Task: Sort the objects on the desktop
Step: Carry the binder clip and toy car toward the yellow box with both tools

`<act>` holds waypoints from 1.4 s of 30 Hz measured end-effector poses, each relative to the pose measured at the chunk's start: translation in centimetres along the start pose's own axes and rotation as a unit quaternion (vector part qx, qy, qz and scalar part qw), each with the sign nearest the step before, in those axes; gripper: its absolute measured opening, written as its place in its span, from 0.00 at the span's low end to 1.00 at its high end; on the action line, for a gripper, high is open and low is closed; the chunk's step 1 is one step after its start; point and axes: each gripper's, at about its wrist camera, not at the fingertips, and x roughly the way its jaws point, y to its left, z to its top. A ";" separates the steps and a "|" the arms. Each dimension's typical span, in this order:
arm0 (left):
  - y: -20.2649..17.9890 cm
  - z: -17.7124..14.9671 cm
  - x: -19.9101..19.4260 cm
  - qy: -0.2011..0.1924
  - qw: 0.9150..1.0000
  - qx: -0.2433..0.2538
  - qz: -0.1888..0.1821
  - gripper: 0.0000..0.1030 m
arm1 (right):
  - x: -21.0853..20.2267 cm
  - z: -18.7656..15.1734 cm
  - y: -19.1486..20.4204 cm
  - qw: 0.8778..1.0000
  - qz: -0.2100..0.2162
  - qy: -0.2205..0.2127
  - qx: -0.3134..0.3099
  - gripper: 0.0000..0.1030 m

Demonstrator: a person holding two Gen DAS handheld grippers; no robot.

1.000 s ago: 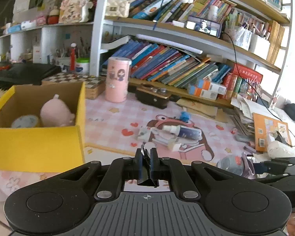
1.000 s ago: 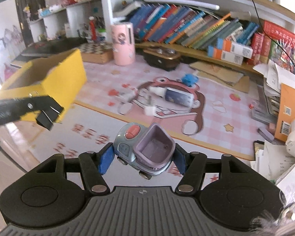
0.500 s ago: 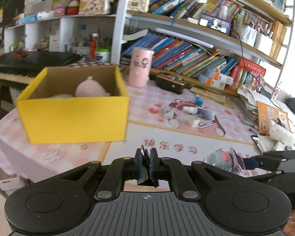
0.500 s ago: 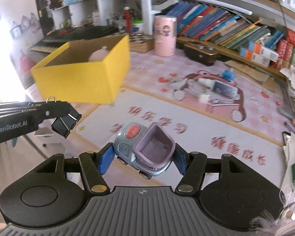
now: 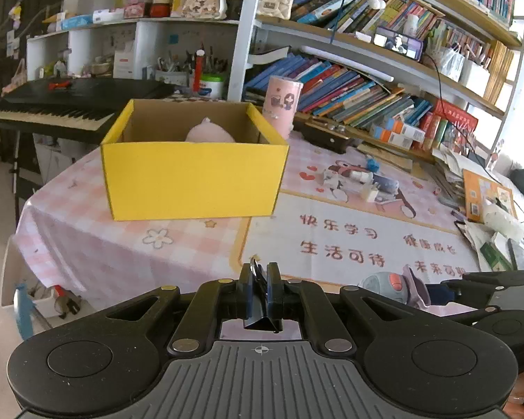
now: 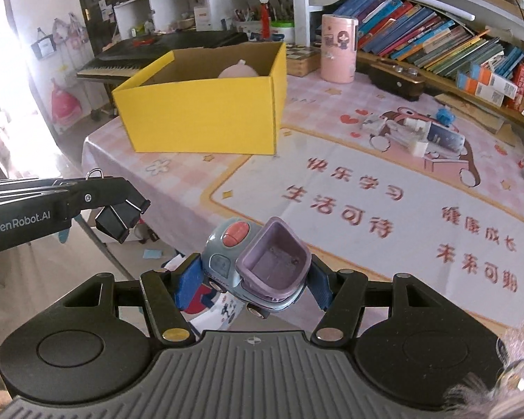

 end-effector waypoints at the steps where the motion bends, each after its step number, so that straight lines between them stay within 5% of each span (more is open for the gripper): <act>1: 0.3 -0.1 -0.2 0.001 1.000 0.000 -0.001 0.05 | 0.0 -0.1 0.3 1.000 0.000 0.001 0.001 0.59; 29: 4.8 -0.7 -2.0 -0.008 1.000 -0.015 0.010 0.05 | 1.6 0.3 5.1 1.000 0.019 0.018 -0.014 0.59; 42: 4.5 0.7 -0.2 -0.015 1.000 -0.010 0.021 0.05 | 3.8 2.3 4.3 0.998 0.036 0.030 -0.030 0.59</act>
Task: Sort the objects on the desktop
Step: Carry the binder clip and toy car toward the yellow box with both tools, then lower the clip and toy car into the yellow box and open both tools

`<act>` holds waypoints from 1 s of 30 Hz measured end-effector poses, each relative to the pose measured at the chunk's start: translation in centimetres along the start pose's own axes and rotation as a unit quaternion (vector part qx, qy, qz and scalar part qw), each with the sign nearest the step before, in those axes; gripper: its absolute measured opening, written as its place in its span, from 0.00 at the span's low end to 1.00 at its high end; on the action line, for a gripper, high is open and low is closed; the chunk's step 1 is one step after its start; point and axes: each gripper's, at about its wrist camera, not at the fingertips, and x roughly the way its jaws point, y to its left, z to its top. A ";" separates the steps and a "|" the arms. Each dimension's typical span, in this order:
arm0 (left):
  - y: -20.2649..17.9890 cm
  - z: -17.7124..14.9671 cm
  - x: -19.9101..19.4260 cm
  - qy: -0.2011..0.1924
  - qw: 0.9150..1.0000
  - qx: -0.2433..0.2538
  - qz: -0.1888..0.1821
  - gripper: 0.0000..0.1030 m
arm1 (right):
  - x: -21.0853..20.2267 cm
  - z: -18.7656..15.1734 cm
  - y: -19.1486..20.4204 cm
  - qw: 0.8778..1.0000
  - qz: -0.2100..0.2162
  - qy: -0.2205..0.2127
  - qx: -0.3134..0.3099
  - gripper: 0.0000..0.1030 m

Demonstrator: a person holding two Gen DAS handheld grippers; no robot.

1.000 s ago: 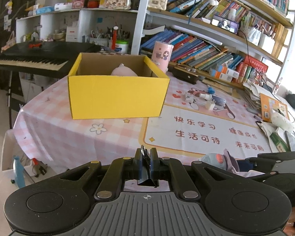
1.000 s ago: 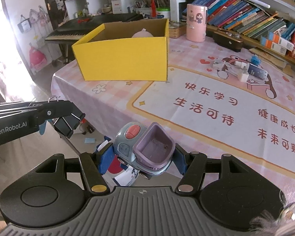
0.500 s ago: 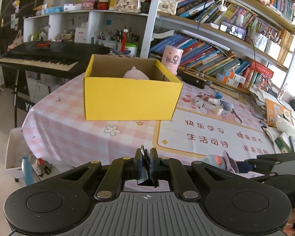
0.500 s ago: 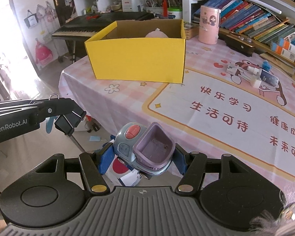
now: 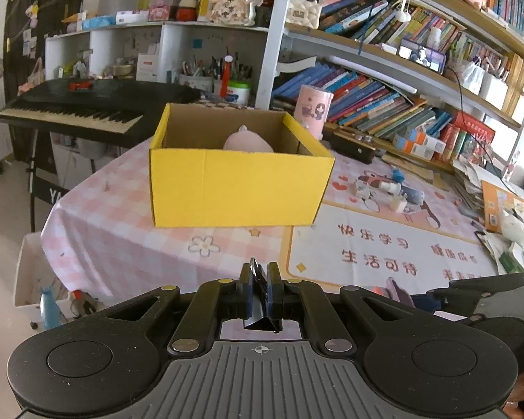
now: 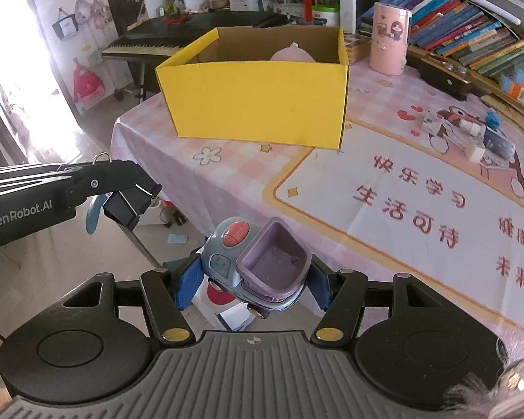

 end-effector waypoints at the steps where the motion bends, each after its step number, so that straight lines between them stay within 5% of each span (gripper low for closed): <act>1: 0.0 0.3 0.3 -0.001 1.000 0.000 0.001 0.05 | 0.2 0.3 -0.2 1.000 0.000 -0.001 -0.002 0.59; 10: -0.2 3.4 2.8 -0.020 0.999 -0.013 0.022 0.05 | 2.1 4.8 -2.4 0.999 0.013 -0.018 -0.036 0.59; 21: -0.8 12.6 4.9 -0.136 0.989 -0.013 0.049 0.05 | 1.5 14.9 -5.7 0.987 0.032 -0.138 -0.074 0.59; 30: -1.7 16.1 9.6 -0.145 0.986 -0.004 0.078 0.05 | 5.1 20.7 -7.7 0.977 0.028 -0.151 -0.149 0.59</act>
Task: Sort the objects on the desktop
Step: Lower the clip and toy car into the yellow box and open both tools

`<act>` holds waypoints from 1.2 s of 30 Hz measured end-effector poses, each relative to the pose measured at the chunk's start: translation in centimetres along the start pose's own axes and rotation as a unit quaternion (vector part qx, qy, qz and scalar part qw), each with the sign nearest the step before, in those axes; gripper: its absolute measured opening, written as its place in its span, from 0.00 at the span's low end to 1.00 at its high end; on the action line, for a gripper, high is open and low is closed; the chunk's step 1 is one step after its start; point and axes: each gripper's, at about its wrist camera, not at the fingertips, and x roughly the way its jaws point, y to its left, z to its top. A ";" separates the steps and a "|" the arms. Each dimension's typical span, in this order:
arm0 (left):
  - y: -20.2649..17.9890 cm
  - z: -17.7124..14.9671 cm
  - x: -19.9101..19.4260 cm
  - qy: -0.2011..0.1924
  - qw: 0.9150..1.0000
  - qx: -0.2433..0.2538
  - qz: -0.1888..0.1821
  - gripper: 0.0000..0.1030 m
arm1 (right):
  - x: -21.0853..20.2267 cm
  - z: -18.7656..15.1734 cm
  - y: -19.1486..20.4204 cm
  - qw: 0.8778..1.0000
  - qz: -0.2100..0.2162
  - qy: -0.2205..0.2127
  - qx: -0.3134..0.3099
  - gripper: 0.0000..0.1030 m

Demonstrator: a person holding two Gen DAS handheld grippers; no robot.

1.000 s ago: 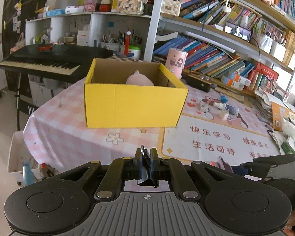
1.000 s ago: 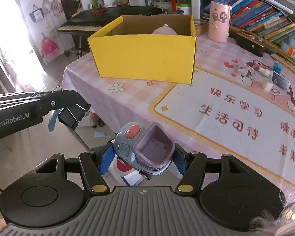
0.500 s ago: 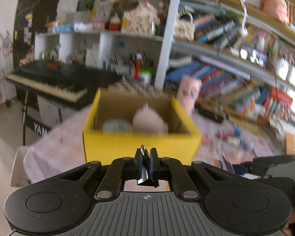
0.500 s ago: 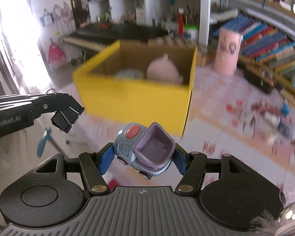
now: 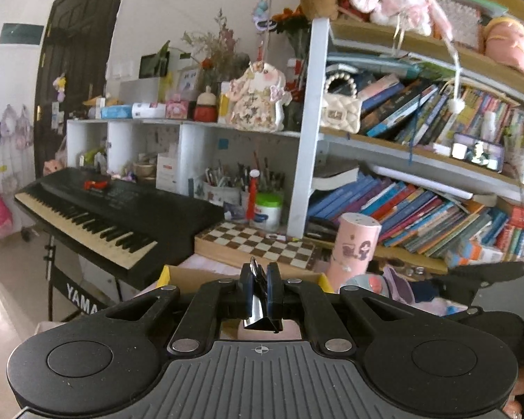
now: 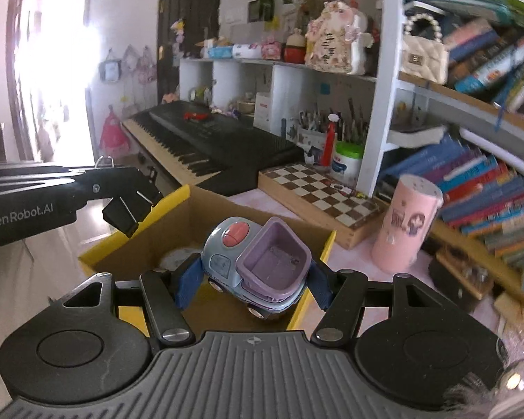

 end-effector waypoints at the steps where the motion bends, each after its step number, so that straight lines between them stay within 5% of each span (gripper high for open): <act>1: -0.2 -0.1 0.9 0.005 1.000 0.004 0.004 0.05 | 0.9 0.2 -0.3 1.000 -0.001 0.006 -0.015 0.59; 12: -1.2 -2.1 7.1 0.068 0.995 0.069 0.039 0.06 | 9.3 -0.2 -1.5 0.981 0.015 0.105 -0.160 0.59; 18: -1.3 -4.0 8.9 0.106 0.990 0.082 0.050 0.06 | 11.3 -0.9 -0.8 0.969 0.021 0.120 -0.217 0.59; 36: -1.2 -7.0 10.7 0.179 0.977 0.108 0.044 0.06 | 15.4 -3.5 1.4 0.927 0.082 0.207 -0.302 0.59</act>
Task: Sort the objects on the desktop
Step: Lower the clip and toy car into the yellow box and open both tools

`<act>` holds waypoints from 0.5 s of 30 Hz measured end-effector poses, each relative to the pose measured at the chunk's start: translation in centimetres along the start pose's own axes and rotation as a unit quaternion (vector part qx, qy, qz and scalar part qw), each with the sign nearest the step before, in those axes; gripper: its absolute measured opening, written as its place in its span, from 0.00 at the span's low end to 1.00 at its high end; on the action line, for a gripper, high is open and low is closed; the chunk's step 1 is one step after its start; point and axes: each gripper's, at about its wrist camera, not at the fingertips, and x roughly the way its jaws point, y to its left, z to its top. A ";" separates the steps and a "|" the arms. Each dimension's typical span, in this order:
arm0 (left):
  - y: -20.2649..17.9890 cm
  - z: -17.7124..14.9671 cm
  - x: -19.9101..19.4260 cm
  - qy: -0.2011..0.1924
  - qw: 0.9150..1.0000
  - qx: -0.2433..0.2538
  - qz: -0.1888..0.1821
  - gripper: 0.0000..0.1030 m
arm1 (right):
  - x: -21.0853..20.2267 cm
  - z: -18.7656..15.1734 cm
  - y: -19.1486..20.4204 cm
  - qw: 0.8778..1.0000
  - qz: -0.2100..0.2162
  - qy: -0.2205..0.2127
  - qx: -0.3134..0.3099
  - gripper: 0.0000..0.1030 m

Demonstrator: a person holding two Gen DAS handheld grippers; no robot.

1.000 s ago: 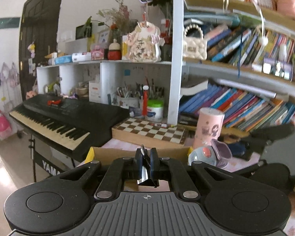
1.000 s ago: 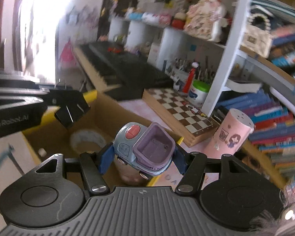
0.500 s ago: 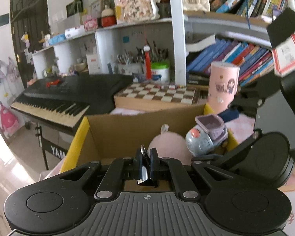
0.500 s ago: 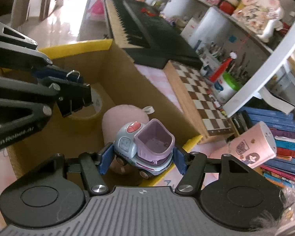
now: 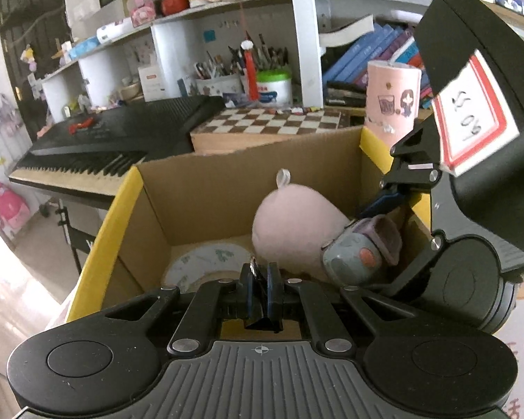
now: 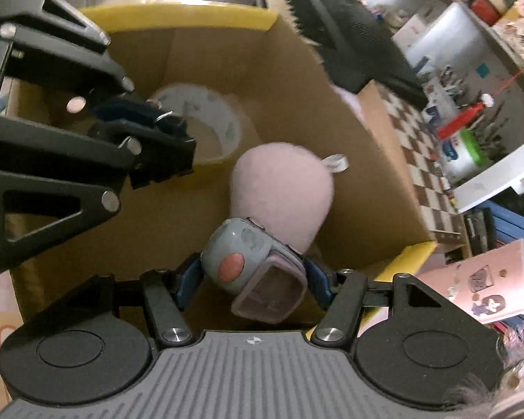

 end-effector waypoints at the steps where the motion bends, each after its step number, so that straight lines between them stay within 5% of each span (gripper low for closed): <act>1: 0.0 -0.1 0.0 0.003 1.000 0.003 0.000 0.06 | 0.1 0.1 -0.1 1.000 0.000 0.001 0.001 0.59; 9: -0.1 -0.4 -0.4 -0.004 1.000 0.005 0.007 0.11 | -0.2 0.3 0.1 1.000 -0.012 -0.001 0.023 0.60; 15: 0.0 -0.3 -2.1 -0.039 0.999 0.008 0.006 0.15 | -2.5 0.0 -0.1 0.997 -0.046 -0.040 0.057 0.75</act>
